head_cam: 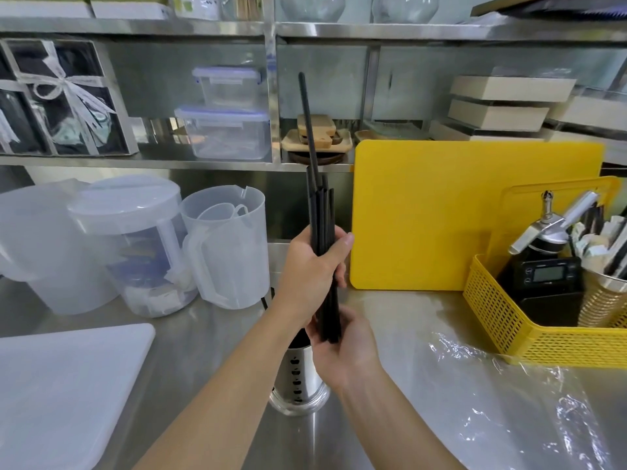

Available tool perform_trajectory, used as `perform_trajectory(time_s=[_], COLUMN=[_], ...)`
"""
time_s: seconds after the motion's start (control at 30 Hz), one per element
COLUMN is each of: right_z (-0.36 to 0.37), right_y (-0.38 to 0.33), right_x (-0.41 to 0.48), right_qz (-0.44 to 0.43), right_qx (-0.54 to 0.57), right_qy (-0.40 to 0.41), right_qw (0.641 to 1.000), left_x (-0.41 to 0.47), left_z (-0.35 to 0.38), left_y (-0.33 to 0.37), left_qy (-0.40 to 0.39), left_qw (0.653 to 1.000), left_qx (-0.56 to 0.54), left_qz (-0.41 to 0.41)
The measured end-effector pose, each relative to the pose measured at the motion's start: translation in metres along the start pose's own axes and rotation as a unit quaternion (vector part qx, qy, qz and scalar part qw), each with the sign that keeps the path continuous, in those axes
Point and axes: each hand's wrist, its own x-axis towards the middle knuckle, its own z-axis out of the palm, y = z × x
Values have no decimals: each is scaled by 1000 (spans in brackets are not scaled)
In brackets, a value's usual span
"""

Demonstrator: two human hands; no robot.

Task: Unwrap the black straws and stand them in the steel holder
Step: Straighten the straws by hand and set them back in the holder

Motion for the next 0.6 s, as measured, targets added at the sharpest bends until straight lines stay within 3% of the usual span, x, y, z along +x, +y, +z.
perform_trajectory(time_s=[0.07, 0.23, 0.37, 0.6], right_z=[-2, 10, 48, 112], right_y=[-5, -39, -76, -121], right_x=[3, 5, -9, -21], right_qz=[-40, -208, -346, -438], right_qx=[-99, -227, -341, -445], right_qy=[14, 50, -54, -151], right_qw=[994, 950, 872, 766], left_x=[0, 6, 4, -6], left_z=[-1, -10, -11, -7], left_y=[-2, -1, -7, -22], left_qy=[10, -3, -45, -114], left_qw=[1000, 999, 995, 984], left_qx=[-11, 8, 24, 71], left_qz=[-17, -33, -82, -117])
